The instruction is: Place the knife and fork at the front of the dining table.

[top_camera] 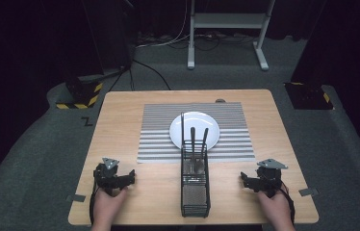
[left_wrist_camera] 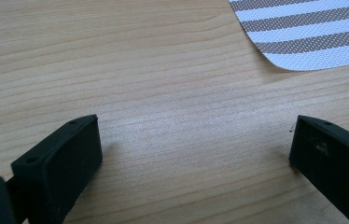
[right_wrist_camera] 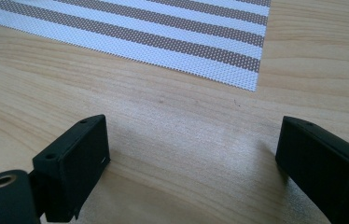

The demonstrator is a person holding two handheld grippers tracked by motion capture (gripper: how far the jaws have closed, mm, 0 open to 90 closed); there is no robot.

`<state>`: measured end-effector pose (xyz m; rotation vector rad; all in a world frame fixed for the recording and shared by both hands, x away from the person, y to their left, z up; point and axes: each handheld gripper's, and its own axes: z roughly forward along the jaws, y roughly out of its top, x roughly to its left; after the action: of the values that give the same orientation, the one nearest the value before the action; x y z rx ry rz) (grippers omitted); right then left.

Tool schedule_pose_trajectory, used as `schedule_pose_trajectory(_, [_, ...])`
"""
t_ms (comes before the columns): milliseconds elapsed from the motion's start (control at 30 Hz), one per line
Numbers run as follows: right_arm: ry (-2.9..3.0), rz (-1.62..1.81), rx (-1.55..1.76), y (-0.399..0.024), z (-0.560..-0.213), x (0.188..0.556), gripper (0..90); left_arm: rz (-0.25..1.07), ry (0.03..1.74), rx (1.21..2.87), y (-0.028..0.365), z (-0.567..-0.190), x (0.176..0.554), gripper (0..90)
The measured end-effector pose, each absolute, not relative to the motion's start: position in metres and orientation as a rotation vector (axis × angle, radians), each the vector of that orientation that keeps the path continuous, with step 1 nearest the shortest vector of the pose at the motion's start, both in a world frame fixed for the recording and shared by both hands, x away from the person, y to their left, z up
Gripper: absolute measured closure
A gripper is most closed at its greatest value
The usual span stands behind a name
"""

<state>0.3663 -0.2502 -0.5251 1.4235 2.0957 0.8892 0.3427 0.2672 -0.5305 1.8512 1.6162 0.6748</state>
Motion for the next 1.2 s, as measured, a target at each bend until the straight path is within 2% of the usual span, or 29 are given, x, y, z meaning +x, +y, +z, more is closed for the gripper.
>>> schedule_pose_trajectory(633, [2.094, 0.896, 1.424, -0.251, -0.525, 0.368, 9.8, 0.595, 1.499, 1.916, 0.26, -0.527, 0.328, 4.6])
schedule_pose_trajectory(1200, [2.104, 0.899, 1.414, -0.251, -0.525, 0.369, 9.6, 0.57, 1.299, 1.818, 0.242, -0.505, 0.313, 4.8])
